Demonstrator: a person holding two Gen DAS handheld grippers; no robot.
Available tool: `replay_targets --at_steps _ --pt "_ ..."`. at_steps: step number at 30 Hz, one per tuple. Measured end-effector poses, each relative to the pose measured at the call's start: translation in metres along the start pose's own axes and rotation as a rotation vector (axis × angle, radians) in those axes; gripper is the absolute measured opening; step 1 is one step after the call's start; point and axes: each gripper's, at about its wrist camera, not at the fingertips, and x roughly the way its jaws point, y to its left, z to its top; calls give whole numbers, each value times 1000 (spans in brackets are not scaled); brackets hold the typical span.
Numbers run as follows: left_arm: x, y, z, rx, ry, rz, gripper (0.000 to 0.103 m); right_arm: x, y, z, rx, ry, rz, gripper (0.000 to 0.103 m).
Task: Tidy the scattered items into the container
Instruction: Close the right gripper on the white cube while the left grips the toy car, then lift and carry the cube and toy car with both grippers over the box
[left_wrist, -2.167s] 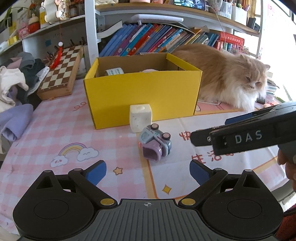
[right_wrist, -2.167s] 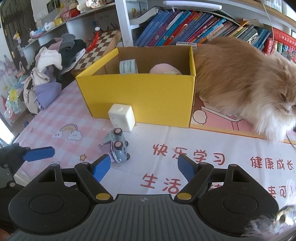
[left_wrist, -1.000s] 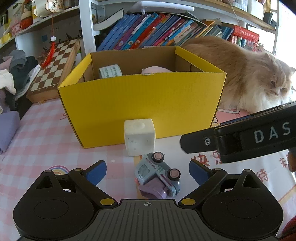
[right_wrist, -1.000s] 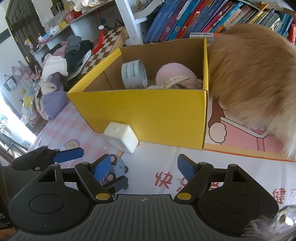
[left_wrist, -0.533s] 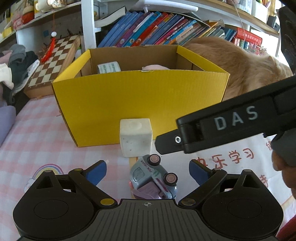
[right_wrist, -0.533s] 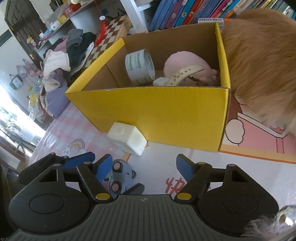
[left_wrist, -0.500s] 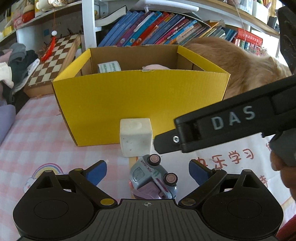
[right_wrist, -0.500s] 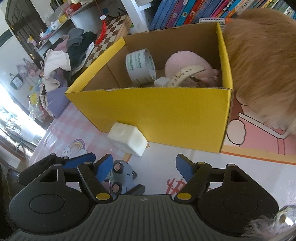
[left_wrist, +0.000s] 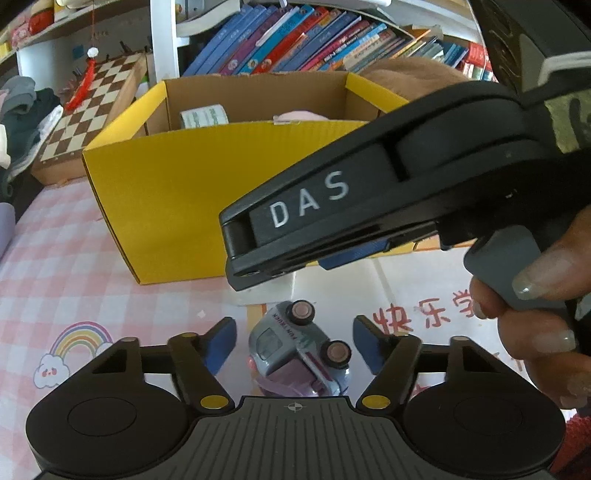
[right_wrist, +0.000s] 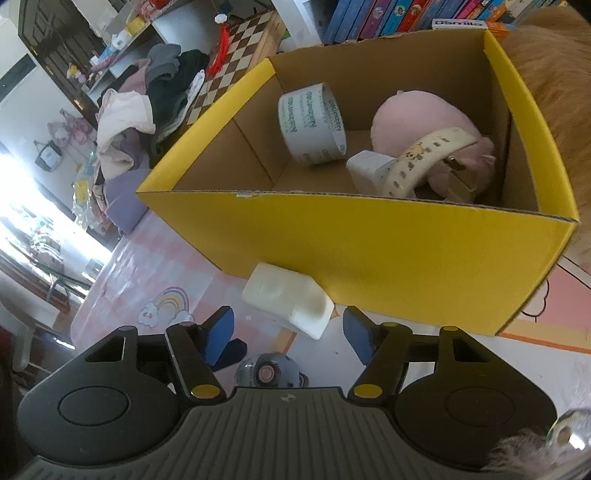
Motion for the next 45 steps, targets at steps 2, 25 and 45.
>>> replay_targets --at_steps 2,25,45 --pt "1 0 0 4 2 -3 66 4 0 1 -5 6 -8 60" --pt "3 7 -8 -12 24 -61 53 20 10 5 -55 33 -41 35" --pt "-55 32 -20 -34 -99 -29 53 -30 49 -6 -91 -75 -9 31"
